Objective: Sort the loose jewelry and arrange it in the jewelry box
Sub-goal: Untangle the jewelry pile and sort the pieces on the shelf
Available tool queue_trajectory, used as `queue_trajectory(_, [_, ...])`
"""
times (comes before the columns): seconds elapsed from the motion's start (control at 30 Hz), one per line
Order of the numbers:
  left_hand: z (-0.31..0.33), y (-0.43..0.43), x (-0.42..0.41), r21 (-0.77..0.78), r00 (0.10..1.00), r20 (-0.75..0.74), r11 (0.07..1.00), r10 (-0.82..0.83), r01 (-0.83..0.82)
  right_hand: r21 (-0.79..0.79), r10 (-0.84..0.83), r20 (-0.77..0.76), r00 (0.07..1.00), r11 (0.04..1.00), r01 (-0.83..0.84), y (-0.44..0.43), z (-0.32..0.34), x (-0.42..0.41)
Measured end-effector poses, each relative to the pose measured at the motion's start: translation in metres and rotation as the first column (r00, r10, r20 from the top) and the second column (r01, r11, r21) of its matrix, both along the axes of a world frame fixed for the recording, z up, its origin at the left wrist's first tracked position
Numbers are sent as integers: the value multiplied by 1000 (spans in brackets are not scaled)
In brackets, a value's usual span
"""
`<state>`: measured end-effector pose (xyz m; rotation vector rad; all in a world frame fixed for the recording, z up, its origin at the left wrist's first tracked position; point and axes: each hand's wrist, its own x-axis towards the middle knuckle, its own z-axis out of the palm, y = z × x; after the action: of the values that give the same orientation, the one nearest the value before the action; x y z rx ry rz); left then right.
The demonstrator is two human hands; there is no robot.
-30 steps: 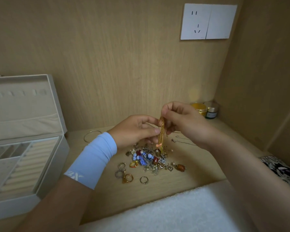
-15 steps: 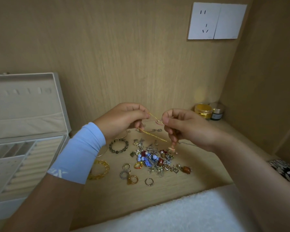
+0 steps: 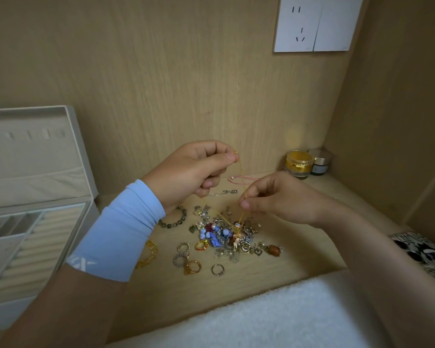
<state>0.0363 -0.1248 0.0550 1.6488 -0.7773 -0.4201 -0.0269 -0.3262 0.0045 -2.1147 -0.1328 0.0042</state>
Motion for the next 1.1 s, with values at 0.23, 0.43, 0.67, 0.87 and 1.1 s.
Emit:
queue_trajectory(0.23, [15, -4, -14, -58, 977, 206, 997, 54, -43, -42, -34, 16, 999, 999, 34, 2, 3, 0])
queue_trajectory(0.43, [22, -1, -13, -157, 977, 171, 983, 124, -97, 336, 31, -3, 1000, 942, -28, 20, 5, -2])
queue_trajectory(0.67, [7, 19, 17, -112, 897, 256, 933, 360, -342, 174, 40, -40, 998, 984, -33, 48, -20, 8])
queue_trajectory(0.87, [6, 31, 32, -191, 871, 39, 860, 489, -474, 167, 30, -94, 995, 986, -14, 43, -19, 6])
queue_trajectory(1.1, [2, 34, 34, -144, 823, 153, 836, 547, -529, 148, 58, -173, 983, 988, -33, 25, -16, 7])
